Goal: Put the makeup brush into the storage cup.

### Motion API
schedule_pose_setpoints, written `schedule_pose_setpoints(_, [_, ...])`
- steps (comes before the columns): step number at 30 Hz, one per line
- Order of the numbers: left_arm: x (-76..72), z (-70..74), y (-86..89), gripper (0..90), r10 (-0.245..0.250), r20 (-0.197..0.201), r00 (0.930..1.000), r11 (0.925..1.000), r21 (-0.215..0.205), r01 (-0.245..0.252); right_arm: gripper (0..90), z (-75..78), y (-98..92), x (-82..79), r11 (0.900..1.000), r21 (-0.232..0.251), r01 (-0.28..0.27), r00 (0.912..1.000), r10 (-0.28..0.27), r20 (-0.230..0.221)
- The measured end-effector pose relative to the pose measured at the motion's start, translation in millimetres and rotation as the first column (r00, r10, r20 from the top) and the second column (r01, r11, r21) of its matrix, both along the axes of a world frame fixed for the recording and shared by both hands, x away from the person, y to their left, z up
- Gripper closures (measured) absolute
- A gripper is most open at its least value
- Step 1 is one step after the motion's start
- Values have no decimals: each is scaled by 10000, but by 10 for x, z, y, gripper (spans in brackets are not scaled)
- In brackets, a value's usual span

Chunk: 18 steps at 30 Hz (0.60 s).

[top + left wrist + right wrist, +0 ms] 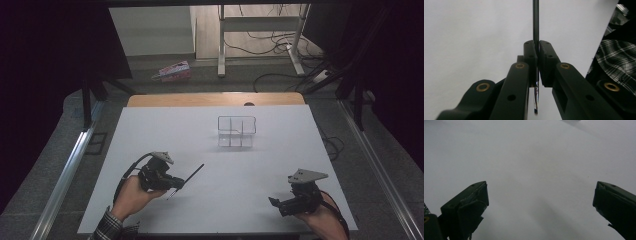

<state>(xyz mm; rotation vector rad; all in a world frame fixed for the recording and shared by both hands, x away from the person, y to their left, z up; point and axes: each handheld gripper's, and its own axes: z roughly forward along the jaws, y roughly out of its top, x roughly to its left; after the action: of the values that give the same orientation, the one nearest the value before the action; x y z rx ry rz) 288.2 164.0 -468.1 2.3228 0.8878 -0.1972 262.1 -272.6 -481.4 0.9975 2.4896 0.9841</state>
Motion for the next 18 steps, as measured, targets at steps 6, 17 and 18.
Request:
schedule_pose_setpoints(6, [-8,11,-67,861,-255,-2,9997,9994,-235,255,0,13,24,-8,10000,23,-1,10000,1,76])
schedule_pose_setpoints(17, [-1,17,-193,861,-762,-125,9970,9954,-589,754,39,43,102,-34,9988,-220,-444,9983,452,367])
schedule_pose_setpoints(18, [-1,20,-206,860,-792,-142,9968,9952,-580,782,49,49,113,-36,9984,-270,-489,9979,500,423])
